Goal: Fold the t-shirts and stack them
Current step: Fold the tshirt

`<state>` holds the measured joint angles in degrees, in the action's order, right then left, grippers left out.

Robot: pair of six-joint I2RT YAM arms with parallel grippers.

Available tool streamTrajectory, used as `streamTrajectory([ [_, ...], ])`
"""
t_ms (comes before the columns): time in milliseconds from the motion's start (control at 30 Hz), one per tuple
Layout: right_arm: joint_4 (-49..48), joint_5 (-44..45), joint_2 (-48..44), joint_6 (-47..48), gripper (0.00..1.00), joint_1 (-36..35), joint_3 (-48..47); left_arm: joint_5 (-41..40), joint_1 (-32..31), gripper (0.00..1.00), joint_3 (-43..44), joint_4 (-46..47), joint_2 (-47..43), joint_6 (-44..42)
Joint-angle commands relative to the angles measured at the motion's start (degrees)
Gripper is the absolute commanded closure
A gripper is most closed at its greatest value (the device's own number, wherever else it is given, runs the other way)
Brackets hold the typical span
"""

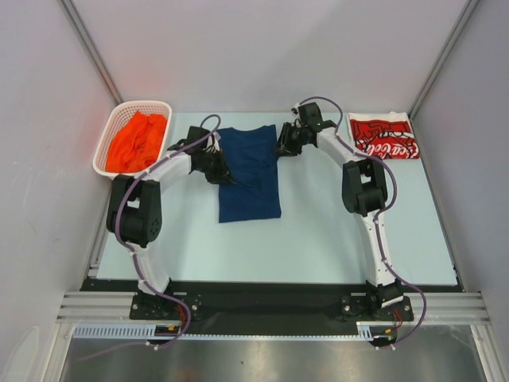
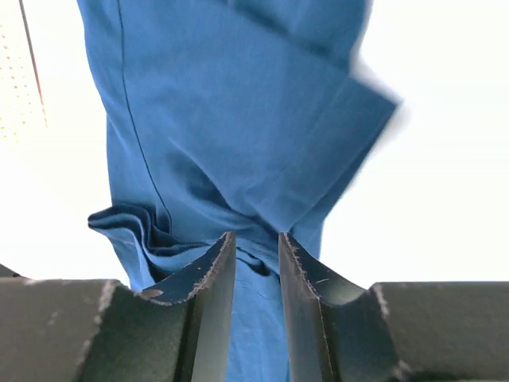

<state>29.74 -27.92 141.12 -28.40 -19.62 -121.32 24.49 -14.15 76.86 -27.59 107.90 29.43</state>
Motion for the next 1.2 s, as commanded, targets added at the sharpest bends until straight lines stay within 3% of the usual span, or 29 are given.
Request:
streamTrajectory([
  [0, 2.6, -0.72, -0.58, 2.3, 0.66, 0.46, -4.45, -1.46, 1.58, 0.88, 3.29, -0.26, -1.64, -2.62],
  [233, 5.42, -0.56, -4.97, 8.44, 0.55, -1.3, 2.83, -3.39, 4.75, 0.53, 5.32, -1.58, -1.29, -5.96],
  [300, 6.21, -0.55, -4.45, 8.54, 0.55, -1.21, 3.19, -3.75, 5.62, 0.5, 6.02, -2.46, -0.67, -8.14],
  [767, 6.39, 1.55, -1.2, 7.22, 0.68, -2.44, 0.56, -5.42, 7.21, 0.54, 9.62, -3.52, 3.9, -10.8],
  [1167, 6.57, 0.24, -0.14, 6.7, 0.75, -2.27, -1.9, -1.91, 7.21, 0.54, 14.28, -1.76, 10.4, -10.36],
])
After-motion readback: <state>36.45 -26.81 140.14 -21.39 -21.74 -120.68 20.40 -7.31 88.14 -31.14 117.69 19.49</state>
